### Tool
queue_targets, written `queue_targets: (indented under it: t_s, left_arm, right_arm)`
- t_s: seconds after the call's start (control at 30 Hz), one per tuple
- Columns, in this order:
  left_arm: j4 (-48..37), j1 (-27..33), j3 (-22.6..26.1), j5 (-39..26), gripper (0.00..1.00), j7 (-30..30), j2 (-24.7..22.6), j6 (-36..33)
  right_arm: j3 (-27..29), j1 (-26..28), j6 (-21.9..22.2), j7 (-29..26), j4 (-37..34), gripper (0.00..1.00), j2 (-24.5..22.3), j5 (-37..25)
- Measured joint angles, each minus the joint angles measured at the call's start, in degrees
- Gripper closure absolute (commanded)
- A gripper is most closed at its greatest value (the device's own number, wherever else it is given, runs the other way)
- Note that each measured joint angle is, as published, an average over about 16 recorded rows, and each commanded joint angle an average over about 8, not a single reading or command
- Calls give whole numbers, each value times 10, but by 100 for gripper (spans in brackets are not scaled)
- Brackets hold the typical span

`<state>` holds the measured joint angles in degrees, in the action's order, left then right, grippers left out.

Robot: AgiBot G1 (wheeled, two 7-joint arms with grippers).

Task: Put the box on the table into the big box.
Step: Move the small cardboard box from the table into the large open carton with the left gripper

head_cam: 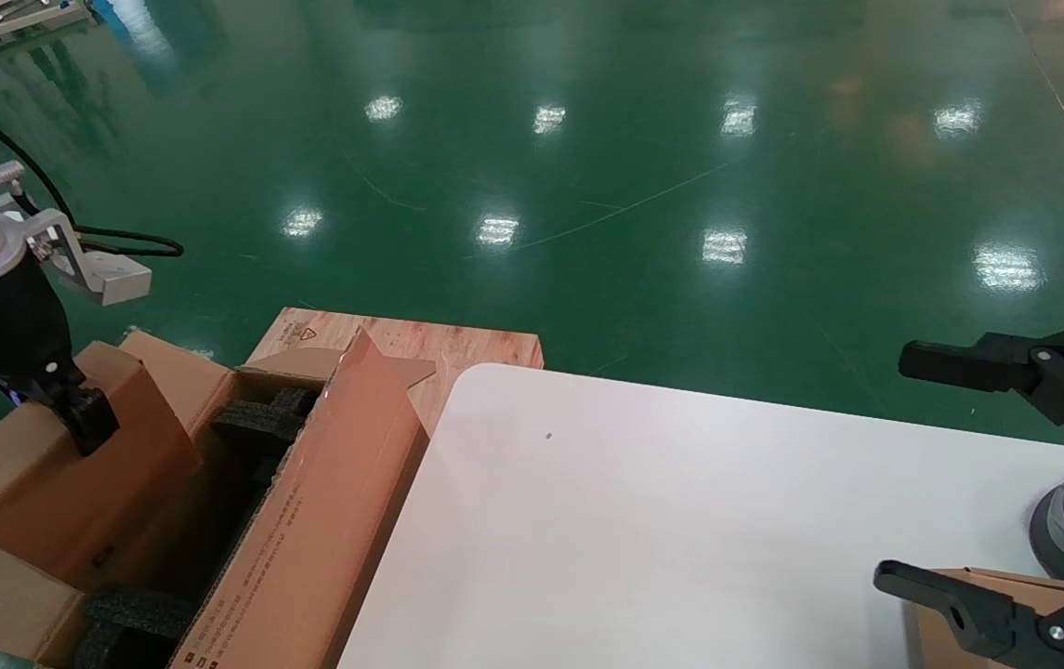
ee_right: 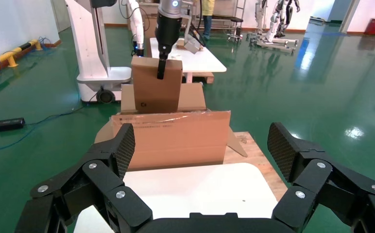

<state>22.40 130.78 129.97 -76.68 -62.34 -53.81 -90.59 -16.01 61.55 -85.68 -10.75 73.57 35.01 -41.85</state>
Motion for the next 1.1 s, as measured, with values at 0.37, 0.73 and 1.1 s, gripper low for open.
queue_targets:
  t_s: [0.37, 0.73, 1.1]
  left_arm:
    - [-31, -13, 4, 55, 100, 10, 2, -6]
    - [-65, -25, -2, 84, 100, 24, 3, -7]
    - [-99, -39, -6, 93, 100, 34, 3, 6]
  right_arm:
    - [0, 0, 0, 0, 0, 0, 0, 0]
    - [0, 0, 0, 0, 0, 0, 0, 0]
    - [0, 0, 0, 0, 0, 0, 0, 0]
